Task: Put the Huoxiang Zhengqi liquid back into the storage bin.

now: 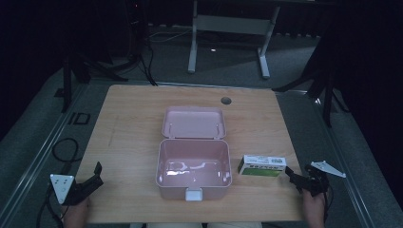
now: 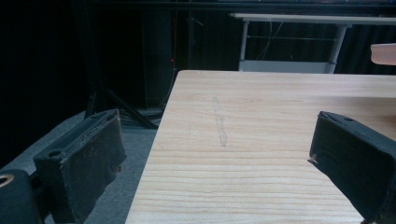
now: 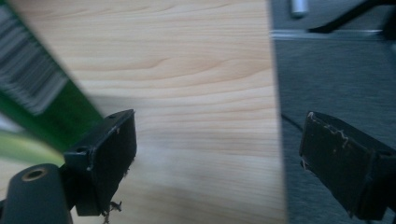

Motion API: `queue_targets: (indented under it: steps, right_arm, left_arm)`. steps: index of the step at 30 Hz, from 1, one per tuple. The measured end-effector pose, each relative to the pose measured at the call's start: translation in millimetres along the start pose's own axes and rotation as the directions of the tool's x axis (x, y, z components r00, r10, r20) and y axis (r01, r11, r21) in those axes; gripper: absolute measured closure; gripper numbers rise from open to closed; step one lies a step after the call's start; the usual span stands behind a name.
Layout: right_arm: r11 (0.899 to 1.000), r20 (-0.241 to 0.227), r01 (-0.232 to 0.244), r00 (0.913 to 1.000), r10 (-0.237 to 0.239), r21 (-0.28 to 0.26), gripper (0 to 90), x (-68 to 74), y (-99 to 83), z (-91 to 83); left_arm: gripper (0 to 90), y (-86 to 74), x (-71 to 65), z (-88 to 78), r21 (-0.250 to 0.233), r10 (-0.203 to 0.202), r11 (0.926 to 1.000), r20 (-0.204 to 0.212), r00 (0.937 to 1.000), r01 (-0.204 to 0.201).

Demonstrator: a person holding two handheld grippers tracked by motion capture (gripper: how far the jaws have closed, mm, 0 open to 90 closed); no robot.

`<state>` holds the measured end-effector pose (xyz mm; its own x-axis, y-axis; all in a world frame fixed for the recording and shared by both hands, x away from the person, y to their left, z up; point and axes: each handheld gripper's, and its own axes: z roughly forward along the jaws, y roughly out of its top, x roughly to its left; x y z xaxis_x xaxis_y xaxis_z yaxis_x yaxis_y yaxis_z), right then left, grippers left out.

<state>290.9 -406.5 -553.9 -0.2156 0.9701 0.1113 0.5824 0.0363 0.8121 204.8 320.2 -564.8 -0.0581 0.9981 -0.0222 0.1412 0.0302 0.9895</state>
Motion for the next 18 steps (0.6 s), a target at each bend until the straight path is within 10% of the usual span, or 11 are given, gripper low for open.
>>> queue_targets:
  steps: [10, 18]
  right_arm:
    - [0.986, -0.084, 0.142, 0.9874, -0.134, 0.090, 12.3, 6.6, 0.1, -8.6]
    - [0.939, -0.238, 0.296, 0.9382, -0.251, 0.177, 11.4, 12.9, -2.5, -6.7]
  left_arm:
    - [3.4, 0.1, 1.2, 0.4, 0.003, -0.007, 1.0000, 0.016, 0.9998, 0.007]
    - [3.4, 0.3, 1.7, 0.6, 0.006, -0.008, 1.0000, 0.021, 0.9998, 0.008]
